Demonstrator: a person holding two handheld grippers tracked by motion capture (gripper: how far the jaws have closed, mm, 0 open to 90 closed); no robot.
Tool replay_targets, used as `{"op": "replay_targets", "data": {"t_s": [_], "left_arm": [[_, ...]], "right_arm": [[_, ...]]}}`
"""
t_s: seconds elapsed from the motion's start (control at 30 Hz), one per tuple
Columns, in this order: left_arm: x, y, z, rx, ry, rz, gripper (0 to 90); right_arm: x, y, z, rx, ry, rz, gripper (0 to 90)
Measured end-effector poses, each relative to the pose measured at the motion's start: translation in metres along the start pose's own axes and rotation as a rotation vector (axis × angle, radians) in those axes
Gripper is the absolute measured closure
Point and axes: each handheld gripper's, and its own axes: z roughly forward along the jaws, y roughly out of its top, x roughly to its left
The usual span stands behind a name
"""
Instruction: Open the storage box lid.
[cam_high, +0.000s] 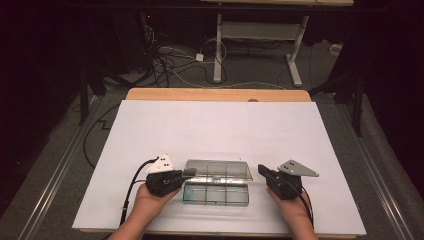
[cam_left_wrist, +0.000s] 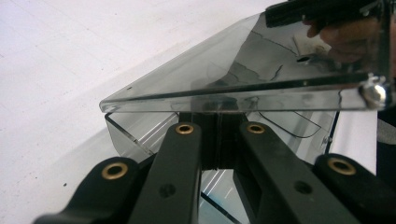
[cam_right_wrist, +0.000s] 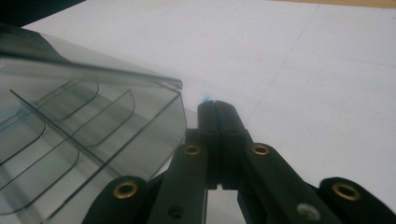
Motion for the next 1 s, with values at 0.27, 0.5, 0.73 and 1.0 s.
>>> {"op": "replay_targets", "data": {"t_s": [0.27,0.5,0.73,1.0], "left_arm": [[0.007,0.0,-0.005,-0.017,-0.007,-0.006,87.5],[0.014,0.004,-0.007,-0.043,-0.006,-0.031,87.6],[0.02,0.006,-0.007,-0.053,0.004,-0.035,87.5],[0.026,0.008,-0.005,-0.06,0.011,-0.042,87.5]], "right_arm": [[0.007,0.014,0.018,-0.006,0.012,-0.025,90.0],[0.008,0.027,0.023,-0.013,0.016,-0.042,90.0],[0.008,0.035,0.022,-0.031,0.016,-0.02,90.0],[0.011,0.041,0.025,-0.038,0.023,-0.013,90.0]]}}
